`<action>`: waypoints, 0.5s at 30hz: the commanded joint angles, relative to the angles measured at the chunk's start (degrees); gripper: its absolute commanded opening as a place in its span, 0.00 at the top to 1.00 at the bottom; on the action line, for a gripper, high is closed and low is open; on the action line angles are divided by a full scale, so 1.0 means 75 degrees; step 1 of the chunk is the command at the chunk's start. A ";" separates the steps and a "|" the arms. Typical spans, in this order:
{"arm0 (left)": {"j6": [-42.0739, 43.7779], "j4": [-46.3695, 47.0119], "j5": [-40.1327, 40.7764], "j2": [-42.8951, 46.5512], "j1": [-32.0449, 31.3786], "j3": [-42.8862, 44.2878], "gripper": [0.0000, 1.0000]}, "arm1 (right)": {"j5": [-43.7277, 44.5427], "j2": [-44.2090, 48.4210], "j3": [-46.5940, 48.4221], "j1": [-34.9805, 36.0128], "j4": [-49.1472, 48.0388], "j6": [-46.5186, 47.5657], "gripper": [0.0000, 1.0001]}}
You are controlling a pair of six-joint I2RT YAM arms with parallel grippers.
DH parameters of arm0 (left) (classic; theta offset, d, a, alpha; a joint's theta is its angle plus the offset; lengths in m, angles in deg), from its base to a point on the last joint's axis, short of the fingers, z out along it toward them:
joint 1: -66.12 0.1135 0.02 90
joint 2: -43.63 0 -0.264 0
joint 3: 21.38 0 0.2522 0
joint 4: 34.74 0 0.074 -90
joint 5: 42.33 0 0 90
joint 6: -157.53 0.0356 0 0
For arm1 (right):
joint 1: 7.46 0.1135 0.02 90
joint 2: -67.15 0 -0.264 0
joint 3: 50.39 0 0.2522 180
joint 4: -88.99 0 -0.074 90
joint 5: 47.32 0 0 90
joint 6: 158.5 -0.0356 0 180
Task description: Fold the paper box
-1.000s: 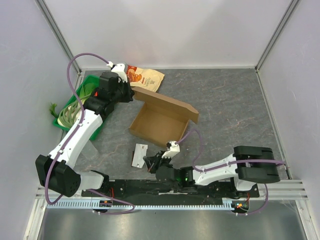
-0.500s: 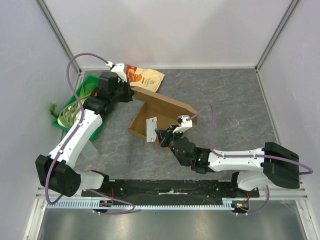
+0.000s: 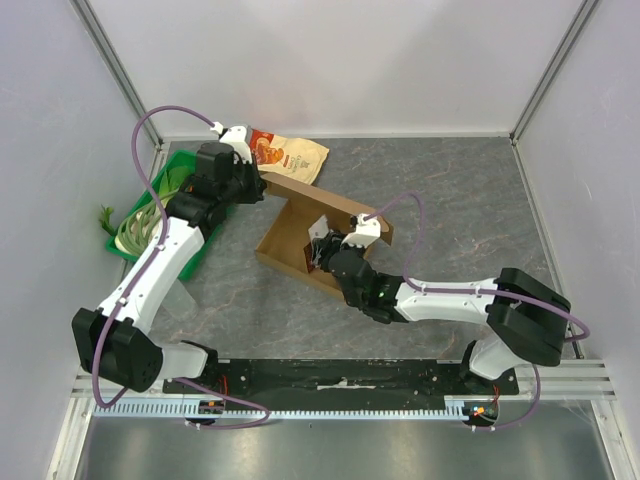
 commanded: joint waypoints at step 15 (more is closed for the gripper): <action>-0.0579 -0.0328 -0.0137 -0.0470 0.0068 0.0520 0.98 | -0.1246 0.4044 -0.0722 0.1046 0.5485 0.2842 0.30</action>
